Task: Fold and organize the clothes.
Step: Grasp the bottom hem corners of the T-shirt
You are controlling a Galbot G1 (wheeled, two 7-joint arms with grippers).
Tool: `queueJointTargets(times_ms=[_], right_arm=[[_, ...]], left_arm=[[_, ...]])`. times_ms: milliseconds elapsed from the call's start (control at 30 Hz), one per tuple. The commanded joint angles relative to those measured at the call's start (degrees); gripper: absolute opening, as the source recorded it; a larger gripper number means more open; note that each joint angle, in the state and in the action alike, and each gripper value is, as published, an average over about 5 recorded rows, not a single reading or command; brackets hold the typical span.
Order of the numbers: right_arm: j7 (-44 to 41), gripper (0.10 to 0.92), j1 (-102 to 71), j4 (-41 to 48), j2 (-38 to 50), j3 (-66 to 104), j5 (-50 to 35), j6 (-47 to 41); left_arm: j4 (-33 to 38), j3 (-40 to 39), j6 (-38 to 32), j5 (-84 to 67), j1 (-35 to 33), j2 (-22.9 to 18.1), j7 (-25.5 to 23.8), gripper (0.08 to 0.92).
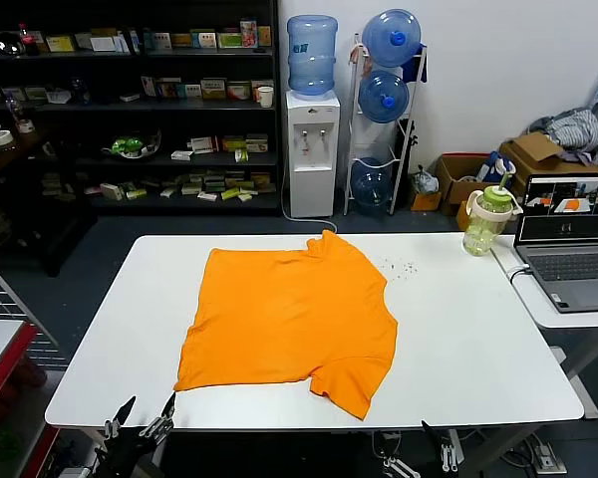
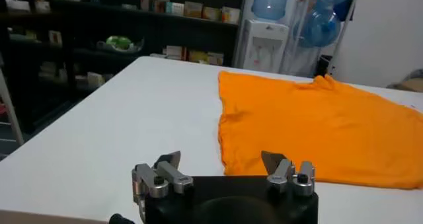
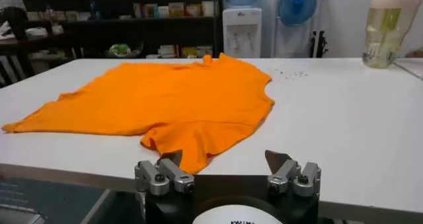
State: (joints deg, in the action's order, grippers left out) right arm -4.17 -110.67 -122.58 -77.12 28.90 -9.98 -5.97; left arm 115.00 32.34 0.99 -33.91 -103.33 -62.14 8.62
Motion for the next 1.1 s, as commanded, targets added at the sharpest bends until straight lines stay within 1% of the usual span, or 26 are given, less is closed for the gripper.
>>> queueJointTargets(times_ms=[33,333,467,733,967,1100], right_arm=[[1.4,0.823,3.1,1.0,0.1,-0.9,-0.2,-1.3],[6.2,0.823,15.7,7.7,-0.1,-7.1,-1.2,-6.1],[7.6,0.823,19.7,11.1,-0.9,-9.9,-1.3,-7.6],[8.0,0.823,24.0,16.6,-3.1,-12.7,0.2,-8.5],[8.1,0.817,24.9,18.1,-4.5,-13.0,0.7,-8.3],[8.1,0.765,24.5,18.2,-4.8,-13.2,1.0,-8.5]], left_arm=[[-0.2,-0.2,0.4,-0.1,0.8,-0.1,0.1,0.823],[-3.9,-3.1,4.1,-1.3,8.2,-0.7,0.5,0.823],[-5.2,-4.0,5.7,-1.6,10.1,-0.7,0.8,0.823],[-7.0,-4.2,6.4,-1.7,10.7,0.0,1.0,0.823],[-7.4,-4.6,6.4,-1.7,11.2,0.0,0.9,0.823],[-7.8,-5.0,6.4,-1.6,11.7,-0.2,0.9,0.822]])
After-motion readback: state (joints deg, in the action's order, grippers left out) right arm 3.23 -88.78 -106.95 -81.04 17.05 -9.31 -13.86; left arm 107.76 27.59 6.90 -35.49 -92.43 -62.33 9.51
